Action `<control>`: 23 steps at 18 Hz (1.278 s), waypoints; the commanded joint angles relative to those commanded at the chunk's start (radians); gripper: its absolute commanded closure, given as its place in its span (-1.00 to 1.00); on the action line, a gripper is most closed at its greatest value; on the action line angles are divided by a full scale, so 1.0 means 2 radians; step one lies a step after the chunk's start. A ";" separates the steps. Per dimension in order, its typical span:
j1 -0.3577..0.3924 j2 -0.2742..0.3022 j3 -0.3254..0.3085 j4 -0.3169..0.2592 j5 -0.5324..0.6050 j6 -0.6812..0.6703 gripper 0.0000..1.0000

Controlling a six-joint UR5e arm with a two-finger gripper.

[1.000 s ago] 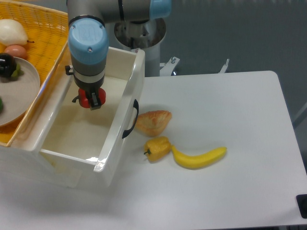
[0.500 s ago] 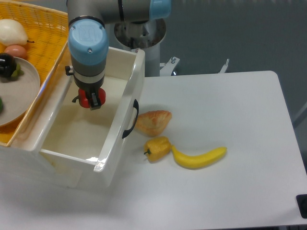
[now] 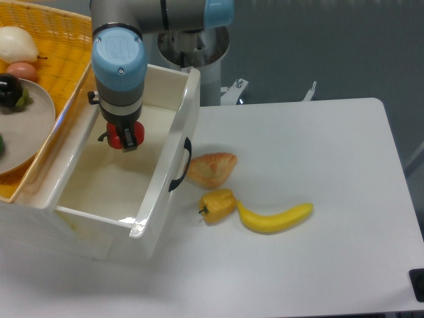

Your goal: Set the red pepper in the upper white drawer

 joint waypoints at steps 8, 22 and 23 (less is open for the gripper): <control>0.000 0.000 0.000 0.000 0.000 0.000 -0.29; 0.000 0.000 -0.002 0.000 0.000 0.000 -0.34; 0.000 0.000 -0.002 0.000 0.000 0.000 -0.34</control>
